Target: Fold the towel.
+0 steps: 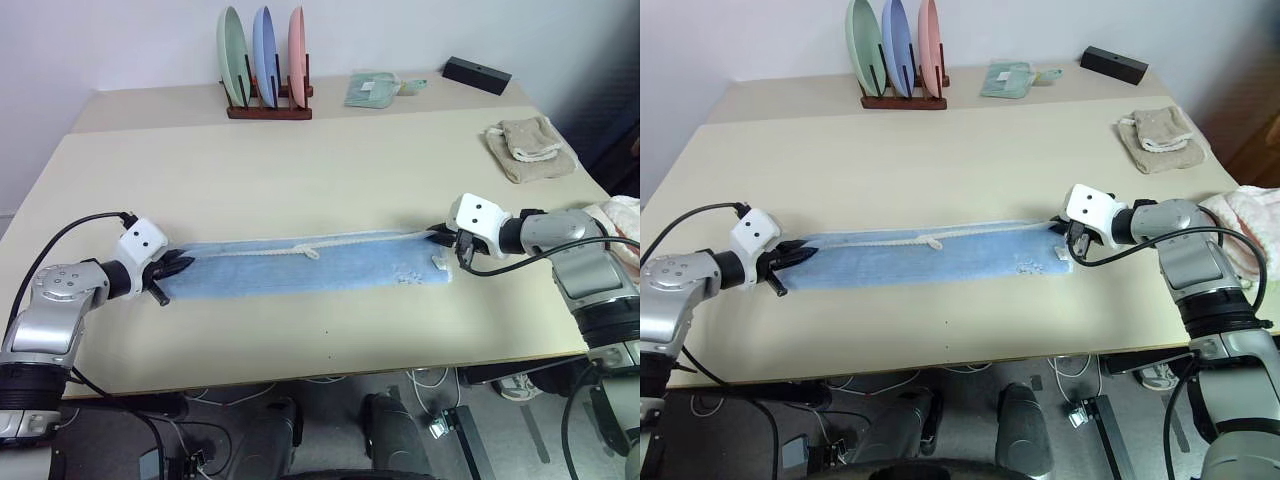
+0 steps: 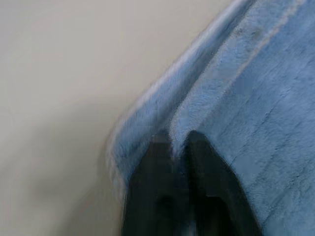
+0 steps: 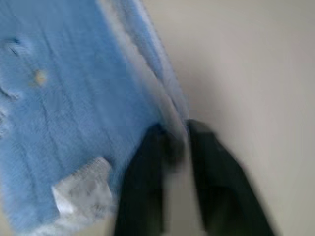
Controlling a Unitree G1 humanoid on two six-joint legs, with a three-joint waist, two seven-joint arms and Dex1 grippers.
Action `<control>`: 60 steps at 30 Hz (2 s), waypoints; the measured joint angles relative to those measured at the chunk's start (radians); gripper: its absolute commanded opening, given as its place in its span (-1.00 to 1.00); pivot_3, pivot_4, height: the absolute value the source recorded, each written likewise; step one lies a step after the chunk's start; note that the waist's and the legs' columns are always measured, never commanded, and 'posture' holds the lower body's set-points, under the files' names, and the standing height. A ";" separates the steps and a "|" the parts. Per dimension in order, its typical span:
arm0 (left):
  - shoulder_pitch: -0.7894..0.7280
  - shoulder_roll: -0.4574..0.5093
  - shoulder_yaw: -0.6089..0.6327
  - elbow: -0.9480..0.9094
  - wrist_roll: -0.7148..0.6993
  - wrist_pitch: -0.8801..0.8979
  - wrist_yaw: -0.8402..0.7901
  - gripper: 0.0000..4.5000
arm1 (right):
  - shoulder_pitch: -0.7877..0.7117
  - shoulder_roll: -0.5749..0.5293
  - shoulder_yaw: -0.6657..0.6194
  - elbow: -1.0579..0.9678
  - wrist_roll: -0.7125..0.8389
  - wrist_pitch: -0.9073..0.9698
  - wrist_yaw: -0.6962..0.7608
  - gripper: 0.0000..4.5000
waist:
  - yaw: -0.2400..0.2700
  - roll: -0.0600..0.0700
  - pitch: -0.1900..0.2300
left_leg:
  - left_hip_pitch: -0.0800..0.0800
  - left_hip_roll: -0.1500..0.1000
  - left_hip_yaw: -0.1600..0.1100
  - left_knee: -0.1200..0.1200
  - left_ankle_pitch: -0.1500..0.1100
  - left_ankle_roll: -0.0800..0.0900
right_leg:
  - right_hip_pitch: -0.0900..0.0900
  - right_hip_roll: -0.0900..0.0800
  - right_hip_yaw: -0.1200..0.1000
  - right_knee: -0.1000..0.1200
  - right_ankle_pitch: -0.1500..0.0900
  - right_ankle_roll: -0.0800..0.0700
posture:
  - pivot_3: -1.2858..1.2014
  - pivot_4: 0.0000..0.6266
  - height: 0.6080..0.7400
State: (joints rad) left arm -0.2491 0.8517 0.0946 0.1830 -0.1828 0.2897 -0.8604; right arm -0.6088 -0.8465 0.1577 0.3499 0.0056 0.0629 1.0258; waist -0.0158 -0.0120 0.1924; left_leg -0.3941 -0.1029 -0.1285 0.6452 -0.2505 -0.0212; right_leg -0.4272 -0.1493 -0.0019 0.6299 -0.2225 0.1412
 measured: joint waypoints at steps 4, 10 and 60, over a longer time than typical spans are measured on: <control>-0.036 -0.013 0.008 0.049 0.039 -0.033 0.089 0.67 | -0.002 0.000 -0.021 0.015 -0.016 -0.007 -0.047 0.22 | 0.003 0.000 0.000 | 0.000 -0.001 -0.001 0.000 0.000 0.000 | 0.000 0.000 0.000 0.000 0.000 0.000 | 0.03 -0.52 0.96; -0.125 -0.111 0.087 0.132 0.064 -0.018 0.323 0.67 | 0.002 0.007 -0.072 0.017 -0.030 0.007 -0.154 0.22 | 0.003 0.000 0.000 | 0.000 -0.002 -0.002 0.000 0.000 -0.001 | 0.001 0.000 0.000 0.000 0.001 0.001 | 0.03 -0.52 0.96; 0.137 -0.353 -0.309 -0.670 -0.165 0.092 0.102 0.70 | 0.311 0.449 -0.809 -0.572 1.273 1.091 -1.340 -0.98 | 0.027 0.005 -0.002 | 0.001 -0.001 -0.002 0.001 0.000 0.001 | 0.005 0.000 0.001 -0.003 0.000 0.001 | 0.03 -0.52 0.96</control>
State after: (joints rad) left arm -0.1117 0.4990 -0.2148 -0.4872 -0.3478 0.3816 -0.7582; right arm -0.2974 -0.3971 -0.6516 -0.2222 1.2787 1.1537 -0.3141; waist 0.0116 -0.0066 0.1903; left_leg -0.3932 -0.1040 -0.1301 0.6462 -0.2506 -0.0197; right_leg -0.4222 -0.1495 -0.0014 0.6266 -0.2229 0.1422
